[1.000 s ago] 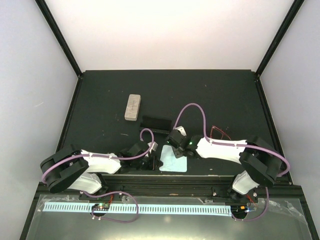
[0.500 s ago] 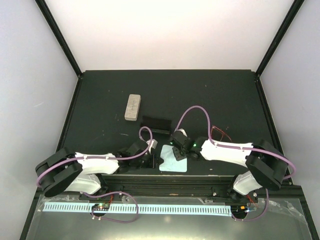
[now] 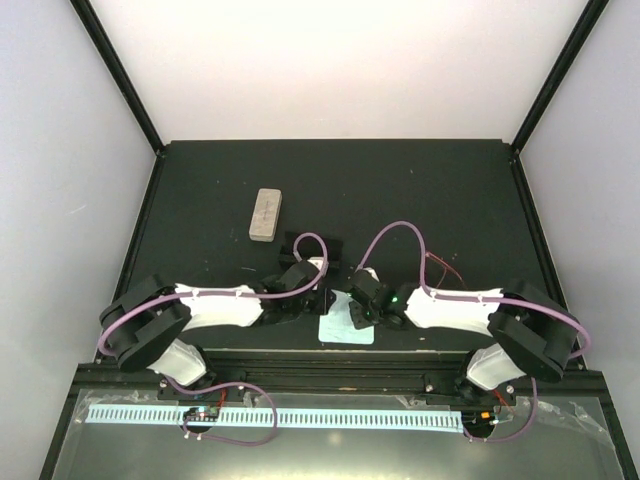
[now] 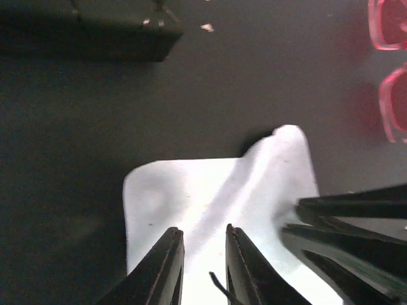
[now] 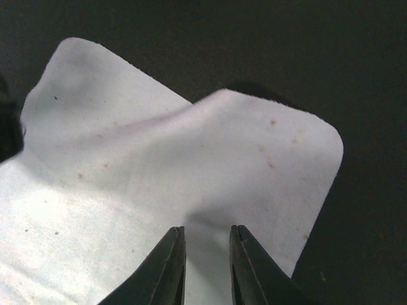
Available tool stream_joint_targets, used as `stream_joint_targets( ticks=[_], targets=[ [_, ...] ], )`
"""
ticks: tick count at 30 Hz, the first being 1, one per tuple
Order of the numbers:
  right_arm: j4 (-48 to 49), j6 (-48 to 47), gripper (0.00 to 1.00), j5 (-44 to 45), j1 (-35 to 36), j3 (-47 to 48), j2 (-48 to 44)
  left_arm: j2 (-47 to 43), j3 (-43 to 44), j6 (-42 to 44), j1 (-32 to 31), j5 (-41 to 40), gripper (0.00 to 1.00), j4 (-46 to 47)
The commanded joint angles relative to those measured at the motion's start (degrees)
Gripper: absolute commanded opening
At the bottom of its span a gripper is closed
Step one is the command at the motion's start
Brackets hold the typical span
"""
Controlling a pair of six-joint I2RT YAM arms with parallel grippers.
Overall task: Organize the sunglasses
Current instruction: Adjust the glasses cleaning cloth at the center of the board.
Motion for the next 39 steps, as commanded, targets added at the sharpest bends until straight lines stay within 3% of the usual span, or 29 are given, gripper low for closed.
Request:
stream_joint_targets(
  ticks=[1, 17, 21, 27, 39],
  targets=[
    [-3.5, 3.5, 0.23, 0.6, -0.2, -3.9, -1.4, 2.7, 3.2, 3.2, 0.4, -5.7, 0.20, -5.5],
    [1.3, 4.2, 0.24, -2.4, -0.3, -3.4, -2.1, 11.2, 9.6, 6.6, 1.7, -5.8, 0.26, -10.5],
    [1.3, 4.2, 0.24, -2.7, -0.3, -3.4, -2.3, 11.8, 10.3, 6.3, 2.1, -4.3, 0.20, -10.9],
    [0.9, 4.4, 0.23, -1.6, -0.3, -2.6, -3.4, 11.5, 9.0, 5.4, 2.1, -2.4, 0.02, -8.9],
    [-2.7, 4.9, 0.27, 8.0, -3.1, -0.4, -7.2, 6.3, 6.7, 2.9, 2.5, -10.0, 0.02, -10.2]
  ],
)
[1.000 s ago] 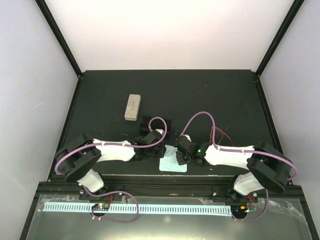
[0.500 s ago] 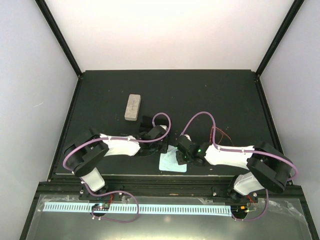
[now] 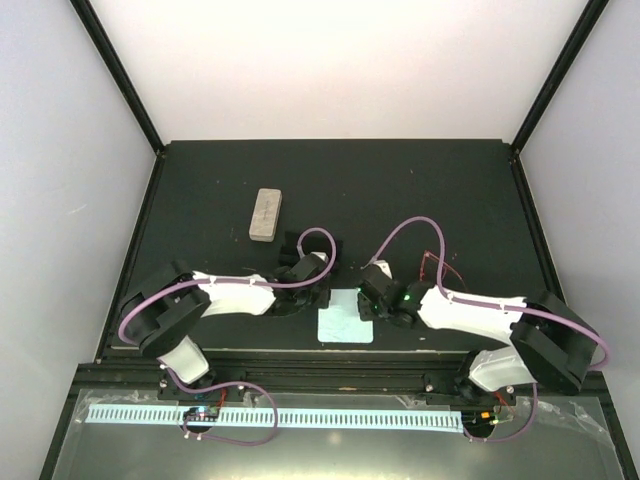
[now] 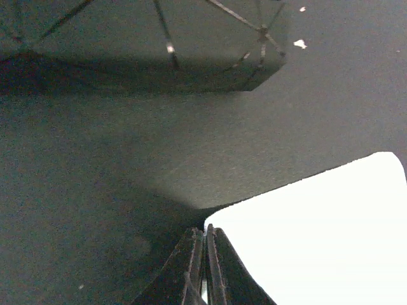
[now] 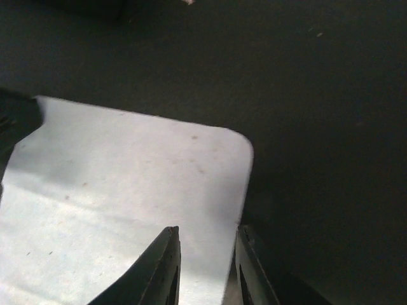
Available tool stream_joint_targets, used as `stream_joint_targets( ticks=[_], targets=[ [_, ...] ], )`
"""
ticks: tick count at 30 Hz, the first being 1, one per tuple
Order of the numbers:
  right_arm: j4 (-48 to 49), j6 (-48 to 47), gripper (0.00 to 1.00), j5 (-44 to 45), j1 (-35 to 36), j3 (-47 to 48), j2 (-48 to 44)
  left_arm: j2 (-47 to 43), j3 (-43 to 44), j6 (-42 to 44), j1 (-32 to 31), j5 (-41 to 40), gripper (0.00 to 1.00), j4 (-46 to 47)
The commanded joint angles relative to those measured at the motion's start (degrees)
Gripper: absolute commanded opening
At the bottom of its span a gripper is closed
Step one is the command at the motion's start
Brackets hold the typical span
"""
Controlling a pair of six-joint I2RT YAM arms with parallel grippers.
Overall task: Organize the sunglasses
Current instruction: Adjust the glasses cleaning cloth at the center of the board.
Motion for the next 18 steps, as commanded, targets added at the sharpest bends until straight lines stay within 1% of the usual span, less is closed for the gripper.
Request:
stream_joint_targets(
  ticks=[1, 3, 4, 8, 10, 13, 18],
  targets=[
    [-1.7, -0.5, 0.28, 5.3, -1.7, 2.0, 0.5, -2.2, -0.9, -1.3, 0.7, -2.9, 0.02, -1.8],
    [-1.6, -1.6, 0.28, 5.1, -2.8, 2.6, 1.9, -2.0, -0.6, -1.2, 0.8, -2.4, 0.02, -2.1],
    [-1.5, -2.0, 0.29, 5.0, -3.2, 2.8, 2.5, -2.0, -0.6, -1.2, 0.8, -2.3, 0.05, -2.1],
    [-1.1, -4.1, 0.31, 4.3, -4.3, 4.4, 4.6, -3.1, -1.0, -1.5, 1.1, -3.2, 0.30, -3.0],
    [-1.3, -5.2, 0.32, 3.8, -4.4, 5.6, 5.8, -4.1, -0.9, -1.3, 1.3, -4.3, 0.36, -3.8],
    [-1.0, -6.2, 0.33, 3.2, -4.5, 6.6, 7.5, -4.8, -0.6, -0.8, 1.7, -4.8, 0.39, -4.7],
    [-0.3, -7.4, 0.33, 1.7, -5.1, 8.0, 10.2, -3.4, -0.1, 0.0, 2.7, -3.8, 0.39, -4.7]
  ],
)
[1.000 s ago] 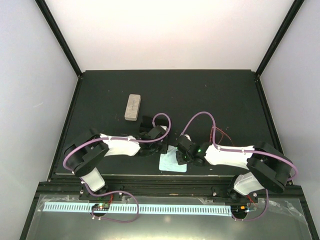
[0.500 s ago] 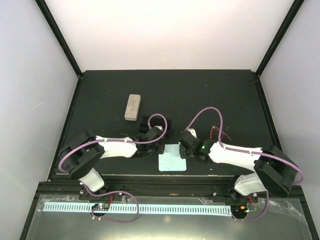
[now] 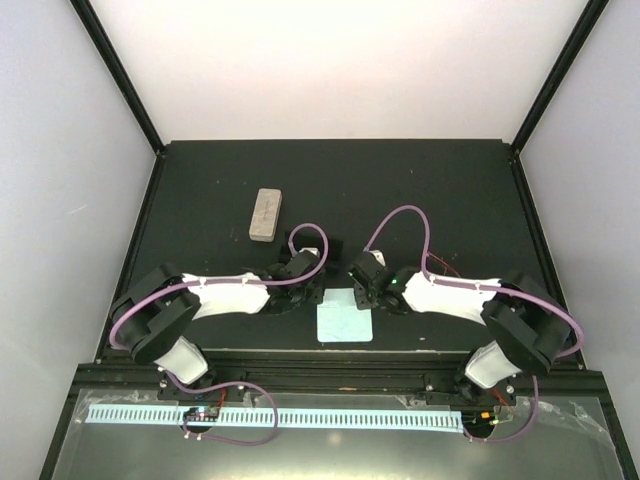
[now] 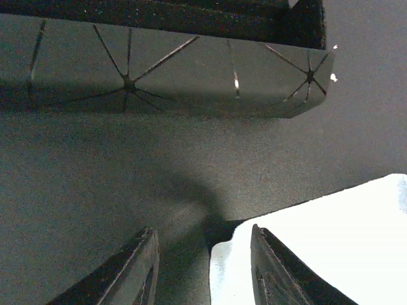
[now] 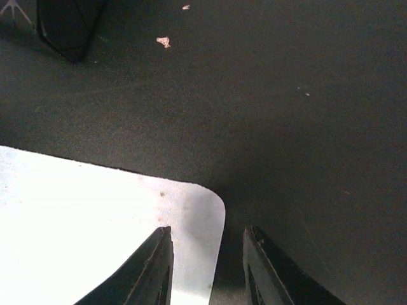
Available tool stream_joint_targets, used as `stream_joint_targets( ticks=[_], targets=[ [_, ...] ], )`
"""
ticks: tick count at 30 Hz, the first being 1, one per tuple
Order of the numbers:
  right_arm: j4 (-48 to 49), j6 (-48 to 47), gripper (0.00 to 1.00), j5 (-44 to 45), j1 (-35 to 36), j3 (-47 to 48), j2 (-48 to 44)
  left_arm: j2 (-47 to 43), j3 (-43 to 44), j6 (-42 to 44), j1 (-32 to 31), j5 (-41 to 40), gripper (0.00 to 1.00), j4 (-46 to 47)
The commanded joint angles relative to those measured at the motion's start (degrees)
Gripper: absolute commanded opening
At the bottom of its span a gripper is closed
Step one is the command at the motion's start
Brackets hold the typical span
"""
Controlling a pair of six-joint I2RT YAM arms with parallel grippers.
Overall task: Organize the sunglasses
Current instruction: Adjust the glasses cleaning cloth at the center of the board.
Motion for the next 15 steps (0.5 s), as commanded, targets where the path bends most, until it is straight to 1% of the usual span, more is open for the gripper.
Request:
stream_joint_targets(
  ticks=[1, 6, 9, 12, 15],
  targets=[
    [1.2, -1.8, 0.33, -0.3, -0.7, 2.0, 2.4, 0.8, 0.9, 1.3, 0.9, 0.2, 0.39, -1.2],
    [2.1, -2.2, 0.32, -0.5, -1.8, 2.3, 4.2, 3.1, 2.0, 2.7, 1.2, 2.2, 0.37, -0.9],
    [2.7, -2.5, 0.30, -2.1, -2.4, 2.1, 5.3, 4.0, 2.3, 3.4, 1.5, 4.3, 0.35, -0.5],
    [4.1, -3.3, 0.23, -5.7, -2.6, 1.4, 5.8, 4.5, 2.3, 3.9, 1.6, 6.5, 0.33, 0.4],
    [5.3, -3.5, 0.19, -8.7, -2.6, 0.6, 5.8, 4.4, 2.1, 4.2, 1.6, 8.2, 0.32, 1.0]
  ],
)
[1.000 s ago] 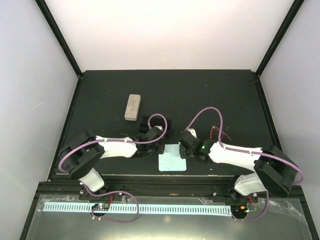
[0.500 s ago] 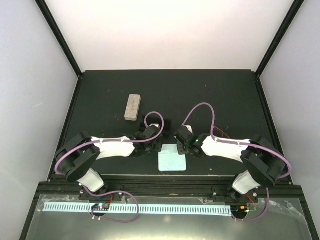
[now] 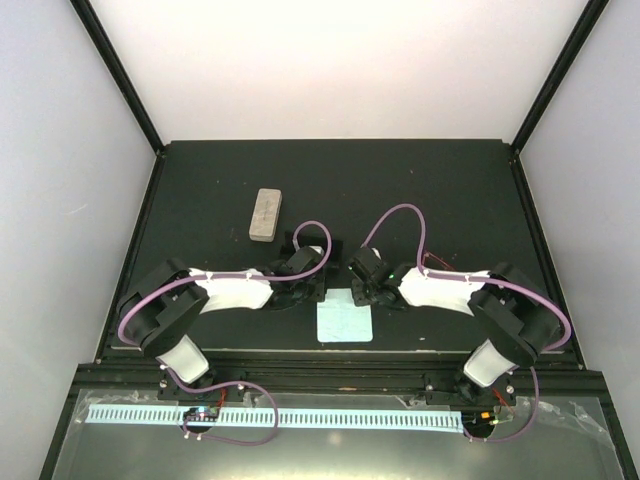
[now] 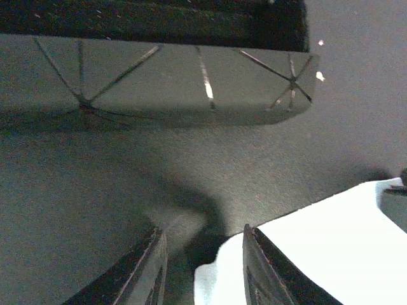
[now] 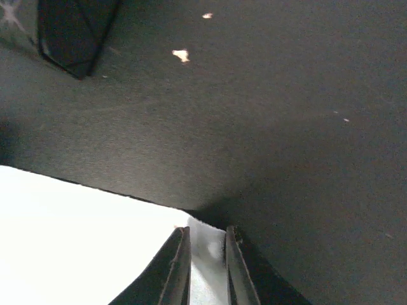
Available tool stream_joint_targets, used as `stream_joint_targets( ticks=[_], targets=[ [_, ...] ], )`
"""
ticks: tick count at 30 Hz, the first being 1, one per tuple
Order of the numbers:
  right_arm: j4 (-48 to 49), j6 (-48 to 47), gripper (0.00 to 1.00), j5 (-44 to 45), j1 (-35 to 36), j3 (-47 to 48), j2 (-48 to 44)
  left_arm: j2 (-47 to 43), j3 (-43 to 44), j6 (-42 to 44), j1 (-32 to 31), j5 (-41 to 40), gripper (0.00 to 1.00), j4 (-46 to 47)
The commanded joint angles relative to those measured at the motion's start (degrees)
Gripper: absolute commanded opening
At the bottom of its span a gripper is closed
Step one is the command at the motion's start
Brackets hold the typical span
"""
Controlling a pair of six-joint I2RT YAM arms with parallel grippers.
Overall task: Organize the sunglasses
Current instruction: Adjust the glasses cleaning cloth at the center of the board, then fold the glasses cleaning cloth at the center of the board.
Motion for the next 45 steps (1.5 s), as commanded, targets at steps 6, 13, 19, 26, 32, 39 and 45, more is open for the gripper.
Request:
stream_joint_targets(
  ticks=[6, 13, 19, 26, 32, 39, 45],
  targets=[
    [1.1, 0.1, 0.07, -2.7, -0.3, -0.9, 1.0, 1.2, 0.4, 1.7, 0.4, 4.3, 0.32, -0.6],
    [-0.7, 1.0, 0.03, 2.5, -0.3, -0.4, 0.3, 1.4, 0.5, 2.7, 0.6, 4.8, 0.31, -0.7],
    [-1.3, 0.7, 0.06, 3.1, -0.3, 0.2, 0.5, 2.7, 1.2, 3.3, 0.9, 5.4, 0.30, -0.6],
    [-3.5, 1.2, 0.20, 5.7, -0.3, 0.5, 0.3, 5.0, 2.5, 3.8, 1.1, 6.4, 0.28, 0.0],
    [-2.5, 0.7, 0.15, 3.5, -0.3, 0.0, 0.3, 6.2, 3.0, 4.0, 1.2, 7.6, 0.23, 0.2],
    [-2.4, 0.4, 0.05, 3.9, -0.3, 0.0, -0.6, 6.3, 2.8, 4.3, 1.3, 8.1, 0.04, 0.7],
    [-2.5, -0.6, 0.01, 3.4, -0.3, 0.0, -3.7, 3.8, 2.5, 4.9, 1.5, 6.9, 0.02, 1.1]
  ],
)
